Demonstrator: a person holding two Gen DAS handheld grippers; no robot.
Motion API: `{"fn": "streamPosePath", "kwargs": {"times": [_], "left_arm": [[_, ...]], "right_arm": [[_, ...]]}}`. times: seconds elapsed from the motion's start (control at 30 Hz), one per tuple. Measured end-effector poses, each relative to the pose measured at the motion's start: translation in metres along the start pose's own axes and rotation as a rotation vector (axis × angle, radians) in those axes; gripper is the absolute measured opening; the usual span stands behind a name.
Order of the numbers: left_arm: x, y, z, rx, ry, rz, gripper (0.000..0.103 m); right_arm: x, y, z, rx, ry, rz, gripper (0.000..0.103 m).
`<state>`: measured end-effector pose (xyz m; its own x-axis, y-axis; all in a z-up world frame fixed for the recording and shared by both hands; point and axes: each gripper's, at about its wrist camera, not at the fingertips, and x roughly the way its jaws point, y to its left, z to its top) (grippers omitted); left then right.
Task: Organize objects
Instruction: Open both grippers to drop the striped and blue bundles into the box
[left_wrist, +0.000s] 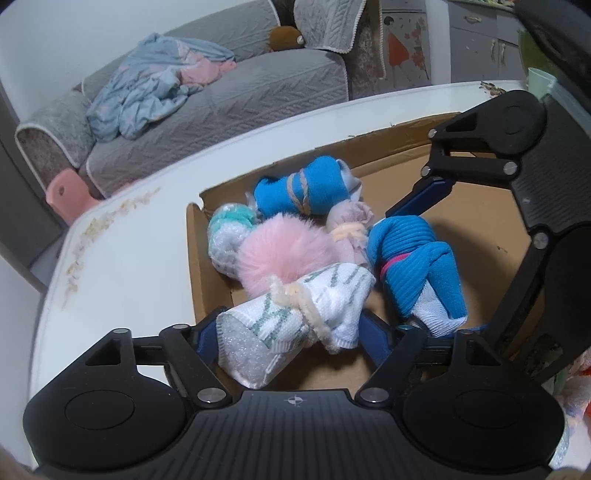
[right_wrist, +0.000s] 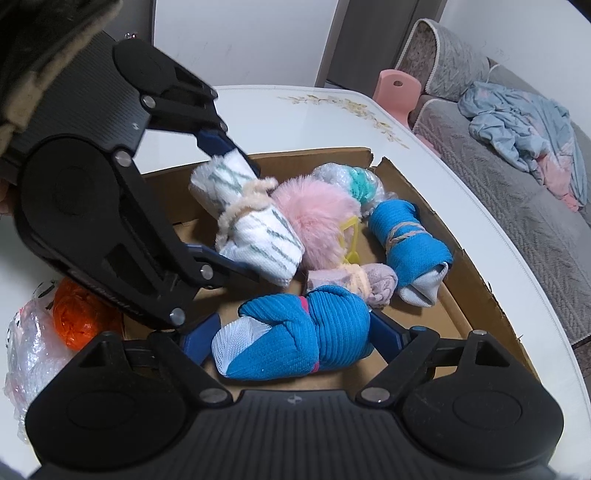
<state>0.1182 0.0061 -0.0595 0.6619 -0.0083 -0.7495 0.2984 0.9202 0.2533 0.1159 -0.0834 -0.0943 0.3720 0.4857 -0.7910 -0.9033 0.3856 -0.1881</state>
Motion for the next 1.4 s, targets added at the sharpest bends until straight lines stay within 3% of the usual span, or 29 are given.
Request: {"fn": "streamPosePath", "kwargs": {"times": [0.17, 0.37, 0.57, 0.67, 0.97, 1.4], "left_arm": [[-0.020, -0.003, 0.001, 0.038, -0.043, 0.038, 0.088], [-0.029, 0.012, 0.000, 0.015, -0.046, 0.065, 0.089], [-0.032, 0.024, -0.006, -0.038, -0.044, 0.032, 0.091], [-0.034, 0.029, -0.007, -0.067, -0.048, 0.013, 0.092], [-0.042, 0.031, -0.008, -0.114, -0.062, -0.027, 0.094], [-0.067, 0.024, -0.009, -0.140, -0.091, -0.030, 0.098]], "right_arm": [[-0.003, 0.002, 0.000, -0.001, 0.000, 0.010, 0.085], [-0.001, 0.004, 0.006, 0.001, -0.003, 0.015, 0.085], [0.006, 0.006, 0.018, 0.000, 0.000, 0.025, 0.087], [0.005, 0.009, 0.021, 0.002, -0.006, 0.026, 0.101], [-0.010, 0.011, 0.023, 0.000, -0.010, 0.003, 0.101], [-0.039, 0.018, 0.025, 0.016, -0.047, -0.037, 0.102]]}}
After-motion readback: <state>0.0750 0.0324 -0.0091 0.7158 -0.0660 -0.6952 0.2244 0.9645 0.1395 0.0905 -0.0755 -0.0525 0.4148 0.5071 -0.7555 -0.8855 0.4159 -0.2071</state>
